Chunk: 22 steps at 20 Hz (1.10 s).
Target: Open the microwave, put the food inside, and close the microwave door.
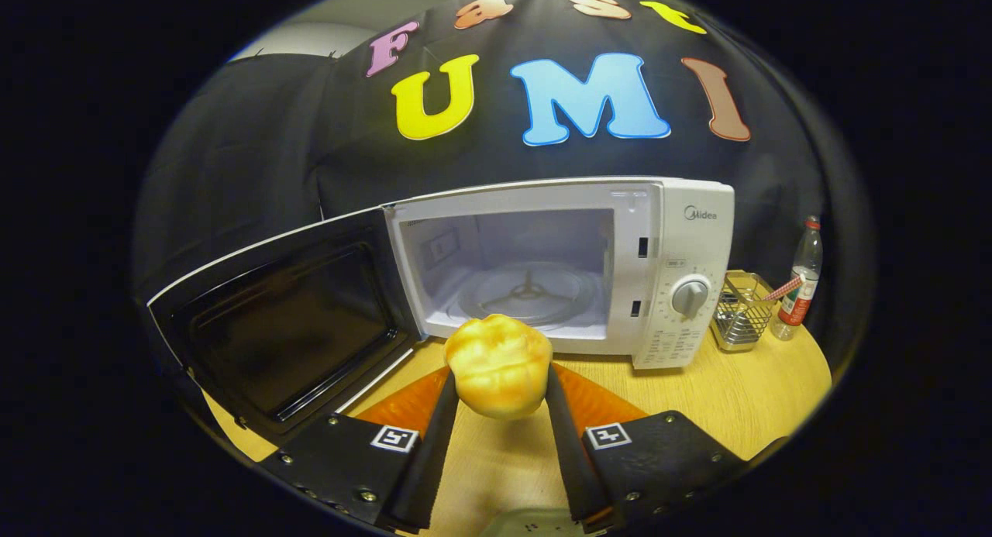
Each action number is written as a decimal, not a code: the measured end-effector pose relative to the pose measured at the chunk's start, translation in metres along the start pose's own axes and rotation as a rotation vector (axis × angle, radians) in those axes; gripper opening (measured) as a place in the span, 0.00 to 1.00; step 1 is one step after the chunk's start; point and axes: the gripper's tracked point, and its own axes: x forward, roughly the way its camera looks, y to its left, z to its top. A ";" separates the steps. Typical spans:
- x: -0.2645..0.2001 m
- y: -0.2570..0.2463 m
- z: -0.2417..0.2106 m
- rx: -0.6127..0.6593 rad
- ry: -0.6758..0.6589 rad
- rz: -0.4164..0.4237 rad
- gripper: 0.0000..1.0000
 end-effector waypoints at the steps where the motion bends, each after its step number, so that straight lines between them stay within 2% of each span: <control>1: 0.008 0.000 0.003 -0.001 0.004 -0.012 0.64; 11: 0.093 0.003 0.026 -0.036 -0.026 -0.067 0.64; 13: 0.112 0.005 0.024 -0.007 -0.019 -0.068 0.64; 16: 0.134 0.009 0.025 0.167 -0.010 -0.040 0.64; 20: 0.156 0.014 0.043 0.332 -0.086 -0.070 0.64; 22: 0.167 0.018 0.046 0.475 -0.091 -0.070 0.64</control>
